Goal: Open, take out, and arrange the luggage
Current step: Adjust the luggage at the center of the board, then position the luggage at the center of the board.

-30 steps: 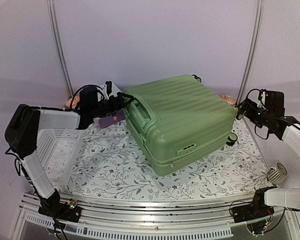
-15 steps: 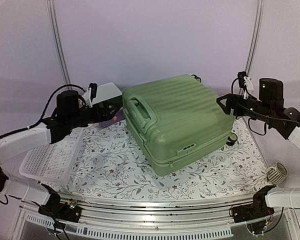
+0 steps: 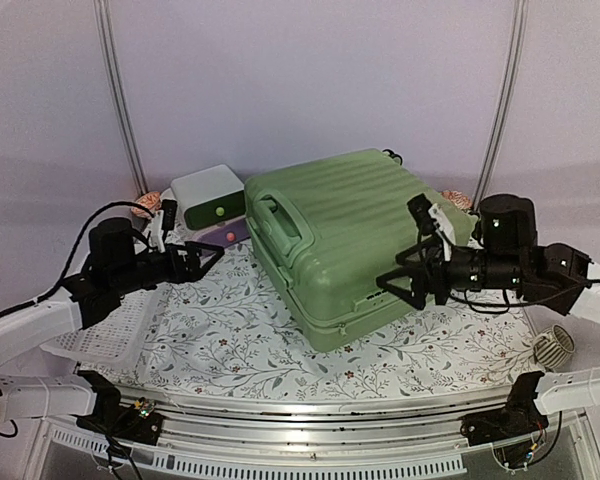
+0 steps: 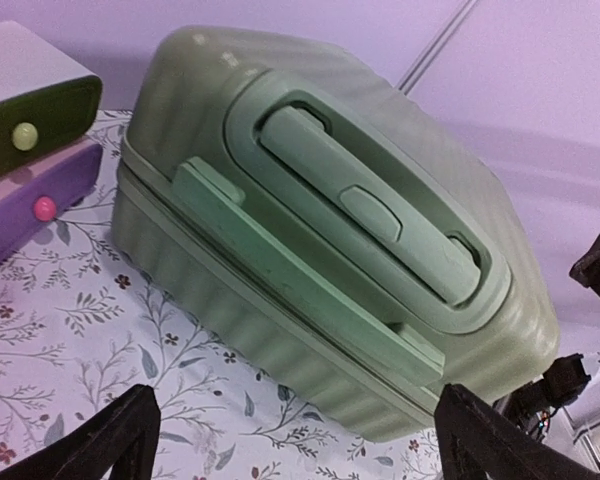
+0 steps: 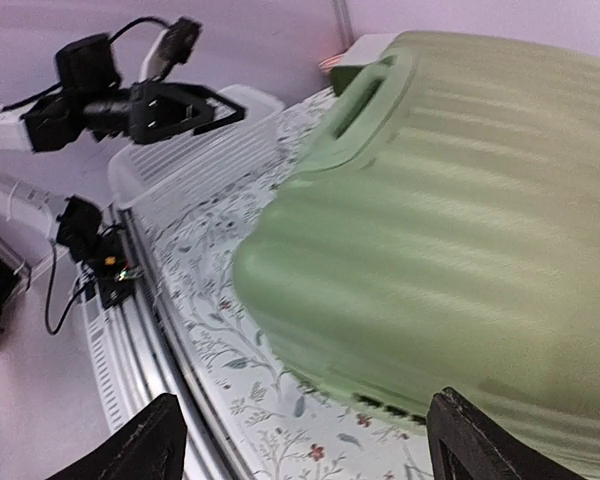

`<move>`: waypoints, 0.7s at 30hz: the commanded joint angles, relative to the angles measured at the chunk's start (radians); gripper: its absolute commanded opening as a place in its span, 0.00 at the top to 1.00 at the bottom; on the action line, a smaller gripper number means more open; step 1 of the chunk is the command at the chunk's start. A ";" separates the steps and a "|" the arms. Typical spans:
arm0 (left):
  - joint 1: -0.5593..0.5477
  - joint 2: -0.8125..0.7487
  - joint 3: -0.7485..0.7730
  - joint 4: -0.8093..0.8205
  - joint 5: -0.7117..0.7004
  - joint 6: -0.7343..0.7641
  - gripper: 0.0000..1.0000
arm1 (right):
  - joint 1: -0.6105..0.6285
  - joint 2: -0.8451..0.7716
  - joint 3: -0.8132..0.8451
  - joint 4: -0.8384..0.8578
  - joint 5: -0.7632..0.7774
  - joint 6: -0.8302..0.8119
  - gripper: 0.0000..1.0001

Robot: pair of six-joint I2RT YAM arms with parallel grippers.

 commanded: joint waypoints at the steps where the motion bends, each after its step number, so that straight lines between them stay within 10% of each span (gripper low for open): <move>1: -0.050 0.029 -0.058 0.148 0.124 -0.028 0.02 | 0.119 -0.002 -0.081 0.032 0.011 0.045 0.15; 21: -0.187 0.191 -0.020 0.242 0.080 -0.028 0.02 | 0.129 0.315 -0.158 0.571 -0.002 0.111 0.18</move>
